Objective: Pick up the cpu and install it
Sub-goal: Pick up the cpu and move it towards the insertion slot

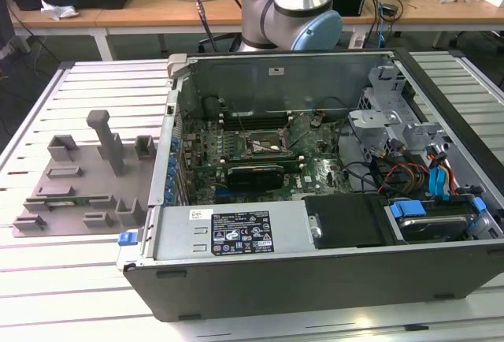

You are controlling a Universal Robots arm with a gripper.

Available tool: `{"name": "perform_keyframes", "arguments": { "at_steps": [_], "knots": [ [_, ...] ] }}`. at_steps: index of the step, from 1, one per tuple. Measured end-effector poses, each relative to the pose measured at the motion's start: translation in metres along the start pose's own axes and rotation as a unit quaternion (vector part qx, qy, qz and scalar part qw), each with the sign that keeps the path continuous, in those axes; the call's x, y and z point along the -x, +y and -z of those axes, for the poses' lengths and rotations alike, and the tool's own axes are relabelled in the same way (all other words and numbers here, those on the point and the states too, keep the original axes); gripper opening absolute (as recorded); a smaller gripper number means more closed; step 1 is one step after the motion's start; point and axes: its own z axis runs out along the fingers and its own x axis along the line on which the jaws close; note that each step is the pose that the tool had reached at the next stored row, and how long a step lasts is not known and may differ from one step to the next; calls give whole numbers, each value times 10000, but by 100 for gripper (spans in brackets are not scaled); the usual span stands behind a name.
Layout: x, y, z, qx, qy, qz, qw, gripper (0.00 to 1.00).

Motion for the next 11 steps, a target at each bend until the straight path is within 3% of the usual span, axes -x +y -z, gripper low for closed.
{"name": "perform_keyframes", "arguments": {
  "at_steps": [2,7,11],
  "knots": [
    [0,0,1,0,0,0,10000,55],
    [77,2,0,0,1,0,10000,55],
    [193,4,-2,-1,1,0,10000,55]
  ]
}}
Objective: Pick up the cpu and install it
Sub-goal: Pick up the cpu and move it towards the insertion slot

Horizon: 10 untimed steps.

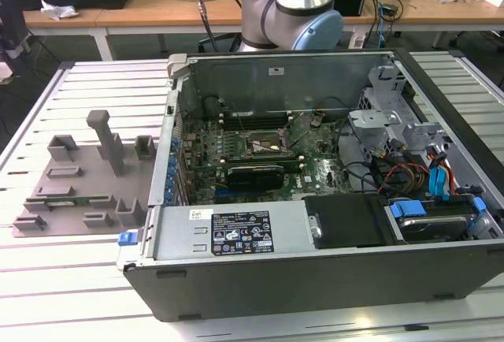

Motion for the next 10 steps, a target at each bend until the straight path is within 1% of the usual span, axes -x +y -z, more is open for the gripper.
{"name": "perform_keyframes", "arguments": {
  "at_steps": [3,4,6,9,10],
  "knots": [
    [86,2,-2,0,0,0,10000,55],
    [143,3,-3,0,0,0,10000,55],
    [224,5,-5,0,0,0,10000,55],
    [387,8,-9,0,0,0,10000,55],
    [418,9,-10,0,-1,1,10000,55]
  ]
}}
